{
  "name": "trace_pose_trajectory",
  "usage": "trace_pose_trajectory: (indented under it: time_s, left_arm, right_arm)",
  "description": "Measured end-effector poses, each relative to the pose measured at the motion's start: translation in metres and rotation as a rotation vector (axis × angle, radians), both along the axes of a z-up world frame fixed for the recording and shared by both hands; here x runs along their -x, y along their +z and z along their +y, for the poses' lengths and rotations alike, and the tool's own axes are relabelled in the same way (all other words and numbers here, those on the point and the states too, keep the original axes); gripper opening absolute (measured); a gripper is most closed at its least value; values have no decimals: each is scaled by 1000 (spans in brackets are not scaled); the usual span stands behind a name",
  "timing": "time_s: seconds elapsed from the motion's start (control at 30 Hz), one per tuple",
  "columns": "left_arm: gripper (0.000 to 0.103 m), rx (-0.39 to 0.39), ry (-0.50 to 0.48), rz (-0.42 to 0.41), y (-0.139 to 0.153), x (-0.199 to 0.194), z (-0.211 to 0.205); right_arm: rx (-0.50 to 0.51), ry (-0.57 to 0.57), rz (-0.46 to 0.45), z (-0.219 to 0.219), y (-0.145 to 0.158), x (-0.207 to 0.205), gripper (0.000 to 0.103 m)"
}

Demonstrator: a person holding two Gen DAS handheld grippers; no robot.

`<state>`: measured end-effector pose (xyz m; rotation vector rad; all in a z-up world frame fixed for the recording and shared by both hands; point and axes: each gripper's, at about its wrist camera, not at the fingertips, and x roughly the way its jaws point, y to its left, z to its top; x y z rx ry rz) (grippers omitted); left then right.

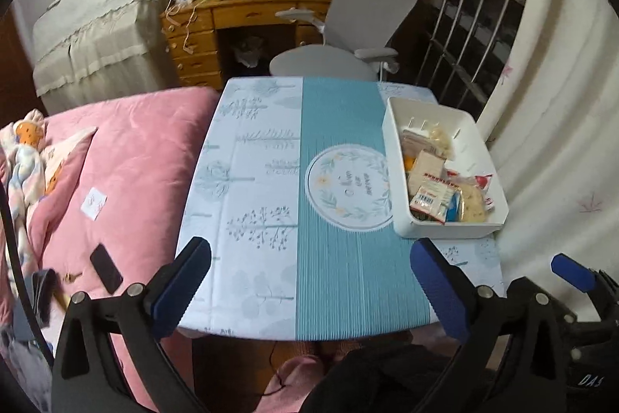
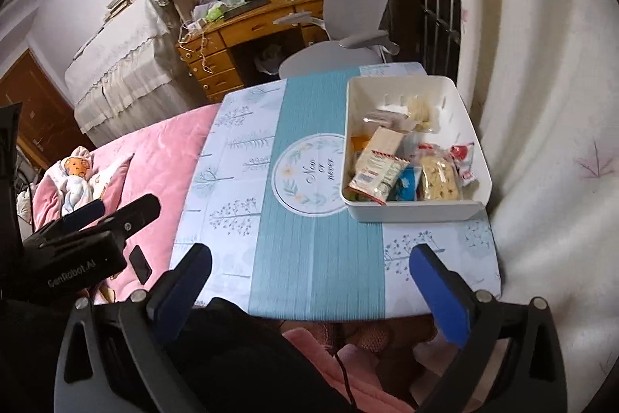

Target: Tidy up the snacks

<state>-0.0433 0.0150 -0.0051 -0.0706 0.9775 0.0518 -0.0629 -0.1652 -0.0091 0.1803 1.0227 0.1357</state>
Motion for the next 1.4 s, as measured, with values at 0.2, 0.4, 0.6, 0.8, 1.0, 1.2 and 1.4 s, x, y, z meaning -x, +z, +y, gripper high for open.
trace_pose_trajectory:
  time_s: [0.2,0.4,0.6,0.8,1.0,1.2,1.4]
  left_arm:
    - [102,-22,5,17,-11,7,-12]
    - [102,-53,-9,3,-12,9,-29]
    - [102,-78,-47,-11,-11,8,-44]
    - [102,-91,-60,-22,-9,4,-51]
    - [102,-91,-59,-23,-9,5,-52]
    - [102,-98,-63,-21,-9,0,-52]
    - [102,-103,-59,-20,-8,-2,-53]
  right_arm:
    - [29,-3,23,-1,-11,4,102]
    - [44,-28,27,-13,-15,12,102]
    - [48,-64,37,-26,-18,15,102]
    - [45,-80,28,-33,-18,15,102]
    - [41,-82,33,-35,-19,13,102]
    - [42,-82,31,-35,-19,12,102]
    - [37,-74,38,-36,-19,9,102]
